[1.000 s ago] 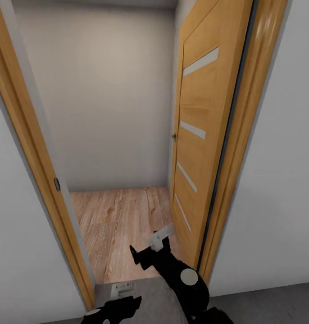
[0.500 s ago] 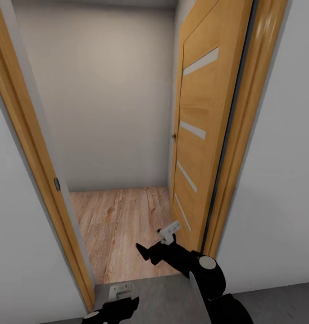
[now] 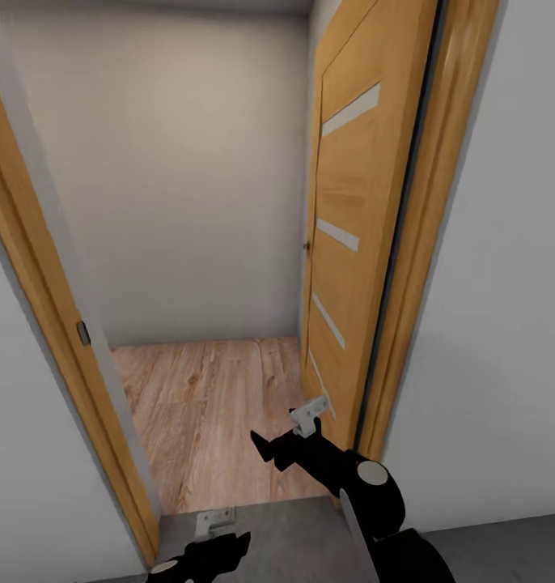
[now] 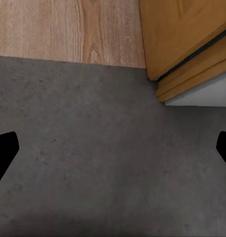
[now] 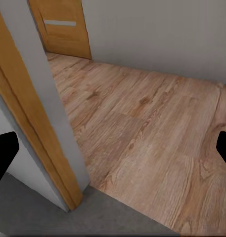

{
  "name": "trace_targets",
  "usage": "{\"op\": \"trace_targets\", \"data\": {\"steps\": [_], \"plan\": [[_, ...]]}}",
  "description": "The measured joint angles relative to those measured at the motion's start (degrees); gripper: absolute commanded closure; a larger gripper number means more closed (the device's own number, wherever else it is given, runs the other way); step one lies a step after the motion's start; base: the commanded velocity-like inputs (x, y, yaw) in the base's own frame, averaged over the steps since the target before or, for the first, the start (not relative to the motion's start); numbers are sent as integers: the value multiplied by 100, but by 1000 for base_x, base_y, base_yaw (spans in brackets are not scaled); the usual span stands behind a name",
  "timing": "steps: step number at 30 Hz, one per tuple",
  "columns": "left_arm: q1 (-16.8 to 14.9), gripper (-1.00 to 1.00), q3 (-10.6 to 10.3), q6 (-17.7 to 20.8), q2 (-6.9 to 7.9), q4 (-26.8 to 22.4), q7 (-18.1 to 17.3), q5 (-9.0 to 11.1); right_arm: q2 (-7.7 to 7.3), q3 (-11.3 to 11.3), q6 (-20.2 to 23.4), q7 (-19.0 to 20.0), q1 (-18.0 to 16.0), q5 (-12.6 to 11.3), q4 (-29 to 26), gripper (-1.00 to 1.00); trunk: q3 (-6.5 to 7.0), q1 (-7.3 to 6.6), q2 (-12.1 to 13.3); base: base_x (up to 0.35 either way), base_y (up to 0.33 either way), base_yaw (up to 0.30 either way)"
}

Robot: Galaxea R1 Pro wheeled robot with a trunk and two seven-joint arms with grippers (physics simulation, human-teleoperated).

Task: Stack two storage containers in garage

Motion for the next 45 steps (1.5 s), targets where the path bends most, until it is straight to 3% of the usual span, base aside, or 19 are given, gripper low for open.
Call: {"op": "trace_targets", "data": {"steps": [18,35,45], "plan": [[0,-100,0,0,0,-9,-7,9,0,16,-14,-6,0,8,0,-100,0,0,0,77,-13,244],[0,-100,-1,0,6,11,-18,9,0,1,-33,-5,0,8,0,-100,0,0,0,331,-11,9],[-1,-100,-1,0,9,27,-26,9,0,0,-33,-5,0,8,0,-100,0,0,0,337,-43,-132]]}}
